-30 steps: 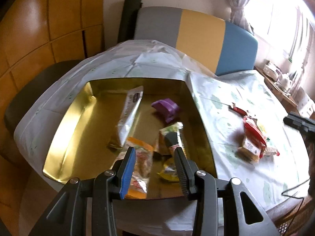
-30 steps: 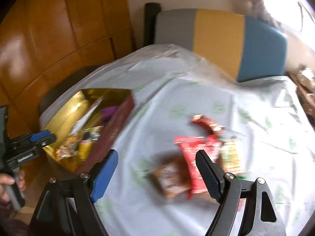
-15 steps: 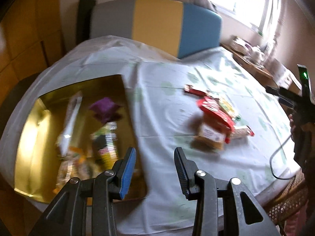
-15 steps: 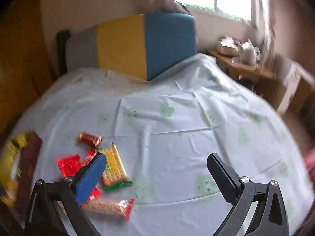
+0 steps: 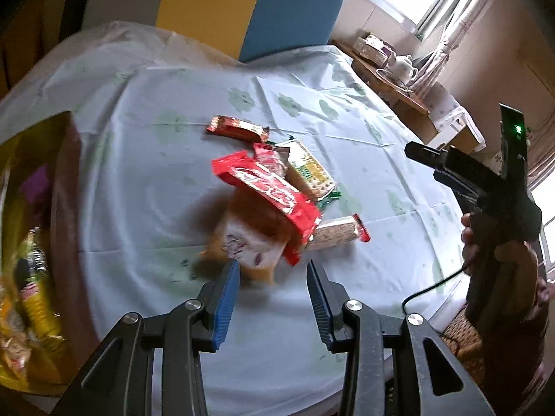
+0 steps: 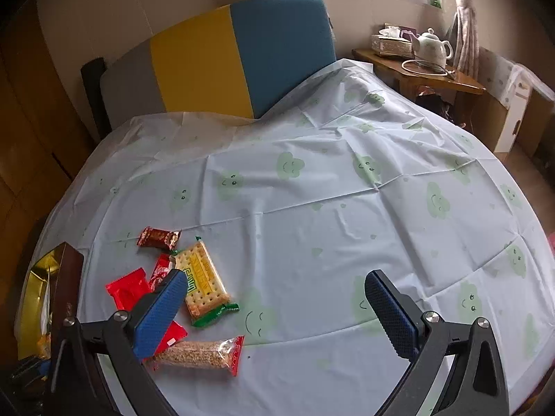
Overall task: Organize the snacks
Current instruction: 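Move both tools back to the pile, left tool toward the red pack, then close the left tool on the red pack and lift it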
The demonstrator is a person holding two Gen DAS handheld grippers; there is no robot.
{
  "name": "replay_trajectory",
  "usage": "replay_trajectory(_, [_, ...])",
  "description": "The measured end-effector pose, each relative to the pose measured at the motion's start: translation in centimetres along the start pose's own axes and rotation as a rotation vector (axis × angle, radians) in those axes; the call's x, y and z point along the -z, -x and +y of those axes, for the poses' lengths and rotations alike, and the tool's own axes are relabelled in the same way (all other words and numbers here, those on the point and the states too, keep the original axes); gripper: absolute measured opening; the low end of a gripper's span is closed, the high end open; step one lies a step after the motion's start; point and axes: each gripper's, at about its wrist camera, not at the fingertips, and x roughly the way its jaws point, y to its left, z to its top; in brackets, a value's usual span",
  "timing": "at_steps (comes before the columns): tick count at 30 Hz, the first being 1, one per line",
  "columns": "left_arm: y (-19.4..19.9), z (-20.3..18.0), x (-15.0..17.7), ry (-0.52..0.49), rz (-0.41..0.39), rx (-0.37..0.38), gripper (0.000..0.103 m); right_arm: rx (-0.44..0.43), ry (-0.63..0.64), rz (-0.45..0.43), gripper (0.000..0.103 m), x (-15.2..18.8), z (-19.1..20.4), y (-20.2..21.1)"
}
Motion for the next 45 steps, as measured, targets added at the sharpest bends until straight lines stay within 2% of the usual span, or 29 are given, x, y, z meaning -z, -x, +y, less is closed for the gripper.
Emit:
replay_trajectory(9, [-2.9,-0.3,-3.1,0.070,0.045,0.035,0.037,-0.014,0.019,-0.014,0.103,-0.3,0.3,0.3])
replay_trajectory(14, [-5.3,-0.3,-4.4,0.101,0.082,0.024,0.036,-0.030,0.016,-0.015,0.103,-0.3,0.3,0.4])
replay_trajectory(16, [-6.2,-0.5,-4.9,0.098,0.092,0.028,0.032,-0.034,0.019,-0.020,0.103,-0.4,0.4,0.5])
replay_trajectory(18, [-7.1,-0.8,-5.3,0.073,0.090,-0.008,0.013,-0.038,0.022,-0.018,0.103,-0.4,0.5,0.5])
replay_trajectory(20, [-7.7,-0.7,-5.3,0.056,0.078,-0.036,0.007,-0.039,0.026,-0.020,0.103,-0.5,0.5,0.4])
replay_trajectory(22, [-7.5,-0.2,-5.2,0.056,0.061,-0.023,0.006,-0.036,0.029,-0.024,0.103,-0.5,0.5,0.5])
replay_trajectory(28, [-4.0,1.3,-5.0,-0.021,-0.010,-0.072,0.004,-0.032,0.020,-0.020,0.103,-0.5,0.3,0.4])
replay_trajectory(32, [-2.5,3.6,-5.0,-0.009,0.003,-0.117,0.004,-0.021,0.031,-0.017,0.103,-0.3,0.4,0.4])
replay_trajectory(34, [-2.5,4.5,-4.9,0.021,0.018,-0.113,0.004,-0.012,0.030,-0.012,0.103,-0.3,0.4,0.2])
replay_trajectory(37, [-2.6,5.4,-4.8,0.088,0.041,-0.106,0.020,-0.008,0.029,-0.009,0.103,-0.3,0.4,0.2])
replay_trajectory(38, [-2.8,5.4,-4.9,0.113,0.044,-0.086,0.030,-0.006,0.031,-0.009,0.103,-0.2,0.4,0.2])
replay_trajectory(40, [-3.3,4.9,-5.2,0.131,0.053,-0.066,0.033,-0.001,0.035,-0.005,0.103,-0.2,0.5,0.1])
replay_trajectory(42, [-4.0,3.7,-5.7,0.119,0.064,-0.057,0.041,-0.002,0.036,-0.002,0.103,-0.2,0.5,0.0])
replay_trajectory(44, [-4.7,2.4,-6.4,0.098,0.073,-0.056,0.043,-0.005,0.032,0.000,0.103,-0.2,0.4,0.0])
replay_trajectory(45, [-5.1,1.9,-6.7,0.093,0.083,-0.060,0.053,-0.008,0.029,0.000,0.103,-0.3,0.4,0.0])
